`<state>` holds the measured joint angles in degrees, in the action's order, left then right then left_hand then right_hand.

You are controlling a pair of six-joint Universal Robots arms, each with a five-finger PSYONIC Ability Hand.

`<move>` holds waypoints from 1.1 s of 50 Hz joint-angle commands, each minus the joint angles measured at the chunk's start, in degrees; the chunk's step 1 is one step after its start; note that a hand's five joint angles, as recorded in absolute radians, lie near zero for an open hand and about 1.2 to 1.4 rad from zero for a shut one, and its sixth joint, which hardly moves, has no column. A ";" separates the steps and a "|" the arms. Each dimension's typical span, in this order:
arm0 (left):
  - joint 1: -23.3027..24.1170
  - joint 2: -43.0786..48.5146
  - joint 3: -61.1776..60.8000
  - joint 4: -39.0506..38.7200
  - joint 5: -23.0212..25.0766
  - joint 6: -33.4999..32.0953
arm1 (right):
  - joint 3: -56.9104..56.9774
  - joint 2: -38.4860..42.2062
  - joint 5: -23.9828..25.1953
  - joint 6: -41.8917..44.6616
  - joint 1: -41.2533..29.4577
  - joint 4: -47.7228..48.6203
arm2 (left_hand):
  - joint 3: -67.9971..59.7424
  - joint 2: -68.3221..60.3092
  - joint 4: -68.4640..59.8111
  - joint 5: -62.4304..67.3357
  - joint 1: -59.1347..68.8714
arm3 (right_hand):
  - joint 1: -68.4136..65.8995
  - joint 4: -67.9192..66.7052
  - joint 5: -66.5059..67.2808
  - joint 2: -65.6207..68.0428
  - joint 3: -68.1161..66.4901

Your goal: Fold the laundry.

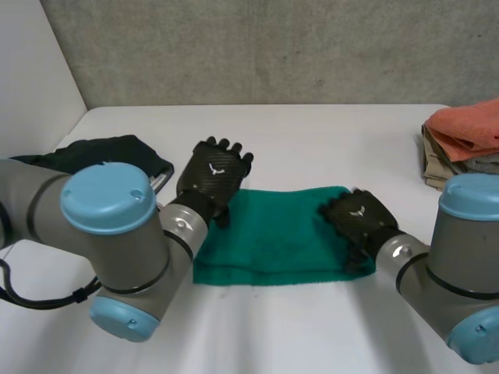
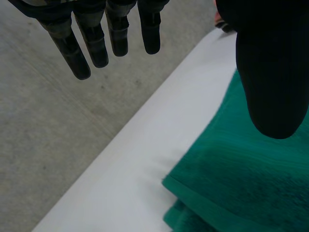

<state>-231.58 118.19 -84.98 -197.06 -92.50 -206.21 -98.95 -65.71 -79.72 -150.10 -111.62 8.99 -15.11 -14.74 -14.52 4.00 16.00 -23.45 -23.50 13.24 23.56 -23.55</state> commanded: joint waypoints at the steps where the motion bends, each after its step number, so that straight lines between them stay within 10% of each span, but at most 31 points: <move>1: -0.19 -0.68 -1.50 0.62 -0.13 0.02 | 0.60 3.14 -8.17 12.28 1.85 1.99 | 0.69 0.32 0.10 0.42 -1.58 | -56.49 -56.44 56.70 56.38 -56.39; 11: -3.08 -12.45 -9.76 0.97 -2.06 0.11 | 10.26 2.17 -8.18 18.79 -11.14 7.62 | 1.19 0.82 0.60 -0.08 -2.08 | -56.55 -56.50 56.76 56.44 -56.45; 21: -9.32 -20.10 -17.05 0.97 -9.01 0.37 | 14.58 10.25 3.60 18.44 -25.49 9.82 | 1.36 0.99 0.77 -0.25 -2.25 | -56.55 -56.50 56.76 56.44 -56.45; 23: -9.50 -20.20 -17.41 0.89 -8.92 0.37 | 15.28 11.48 2.12 17.74 -25.58 9.73 | 1.36 0.99 0.77 -0.25 -2.25 | -47.62 -47.57 47.82 47.50 -47.51; 27: -8.98 -20.02 -16.80 0.53 -8.13 0.46 | 15.55 10.00 -3.23 9.87 -25.49 9.55 | 1.36 0.99 0.77 -0.25 -2.25 | 13.45 13.50 -13.24 -13.56 13.55; 35: -5.56 -14.58 -8.81 0.27 -3.48 7.21 | 12.91 -1.76 -0.98 -18.52 -13.39 6.14 | 0.86 0.48 0.26 0.25 -1.75 | 13.45 13.50 -13.24 -13.56 13.55; 43: 0.69 -4.21 2.18 2.64 0.83 16.01 | 17.20 -0.49 6.06 -27.88 -5.81 -6.59 | -0.15 -0.53 -0.74 1.26 -0.74 | 13.45 13.50 -13.24 -13.56 13.55; 55: 4.47 8.53 8.34 14.85 -12.77 17.51 | 28.10 14.28 8.53 -27.27 -5.89 -16.19 | -0.66 -1.03 -1.25 1.76 -0.24 | 10.86 10.91 -10.66 -10.97 10.96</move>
<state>-228.20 122.58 -77.35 -186.21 -96.70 -187.87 -75.08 -57.67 -72.07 -178.16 -117.13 -4.94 -15.11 -14.74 -14.52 4.01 16.00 -13.41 -12.14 2.93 12.44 -12.31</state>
